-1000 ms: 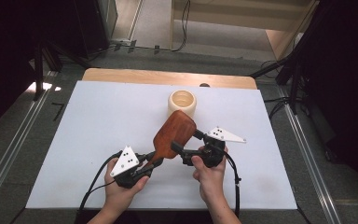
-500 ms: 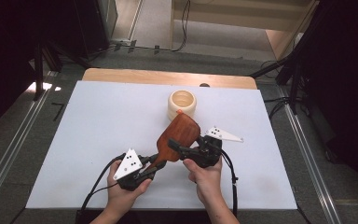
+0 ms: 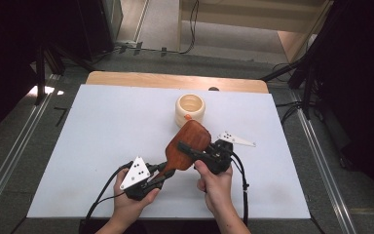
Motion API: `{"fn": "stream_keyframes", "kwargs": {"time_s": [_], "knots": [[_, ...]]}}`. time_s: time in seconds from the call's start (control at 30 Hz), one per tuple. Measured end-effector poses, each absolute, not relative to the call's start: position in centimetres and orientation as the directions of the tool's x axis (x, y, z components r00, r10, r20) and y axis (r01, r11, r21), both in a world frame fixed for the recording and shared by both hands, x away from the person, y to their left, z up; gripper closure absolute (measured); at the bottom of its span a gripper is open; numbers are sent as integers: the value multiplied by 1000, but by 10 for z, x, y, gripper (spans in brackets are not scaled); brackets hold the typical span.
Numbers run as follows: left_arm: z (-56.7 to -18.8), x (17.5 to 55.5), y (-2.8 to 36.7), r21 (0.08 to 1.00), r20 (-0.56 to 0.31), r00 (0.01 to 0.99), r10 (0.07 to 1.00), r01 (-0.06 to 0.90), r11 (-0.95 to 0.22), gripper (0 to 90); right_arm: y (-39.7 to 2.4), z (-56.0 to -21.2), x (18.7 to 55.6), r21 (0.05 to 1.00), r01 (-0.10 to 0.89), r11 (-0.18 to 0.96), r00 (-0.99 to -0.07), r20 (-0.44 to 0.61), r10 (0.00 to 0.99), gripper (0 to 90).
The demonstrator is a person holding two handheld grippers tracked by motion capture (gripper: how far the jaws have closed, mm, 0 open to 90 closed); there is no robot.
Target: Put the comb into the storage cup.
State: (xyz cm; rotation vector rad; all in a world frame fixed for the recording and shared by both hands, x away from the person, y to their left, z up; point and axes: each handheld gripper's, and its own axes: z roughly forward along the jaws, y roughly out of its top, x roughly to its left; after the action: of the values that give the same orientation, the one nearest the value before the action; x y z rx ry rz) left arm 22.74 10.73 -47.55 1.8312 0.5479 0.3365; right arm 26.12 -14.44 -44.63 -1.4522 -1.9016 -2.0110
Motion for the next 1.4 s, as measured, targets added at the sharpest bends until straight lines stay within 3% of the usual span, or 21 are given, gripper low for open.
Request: {"fn": "stream_keyframes", "kwargs": {"time_s": [0.3, 0.53, 0.8, 1.07, 1.3, 1.4], "knots": [[-478, 229, 105, 942, -53, 863, 503, 211, -262, 724, -147, -448, 259, 780, 568, -262, -594, 609, 525, 436], [-478, 233, 107, 936, -89, 867, 490, 241, -257, 694, -142, -444, 253, 832, 515, -207, -657, 538, 528, 514], [-472, 239, 119, 939, -120, 854, 506, 264, -223, 472, -151, -438, 249, 847, 488, -212, -651, 515, 558, 533], [-471, 244, 142, 942, -149, 819, 555, 287, -172, 187, -156, -434, 247, 864, 458, -207, -653, 485, 582, 533], [-473, 243, 162, 944, -156, 808, 569, 292, -155, 105, -160, -432, 247, 872, 442, -212, -651, 474, 592, 533], [-475, 243, 171, 943, -152, 801, 579, 294, -159, 27, -160, -432, 246, 879, 428, -210, -661, 463, 591, 533]]}}
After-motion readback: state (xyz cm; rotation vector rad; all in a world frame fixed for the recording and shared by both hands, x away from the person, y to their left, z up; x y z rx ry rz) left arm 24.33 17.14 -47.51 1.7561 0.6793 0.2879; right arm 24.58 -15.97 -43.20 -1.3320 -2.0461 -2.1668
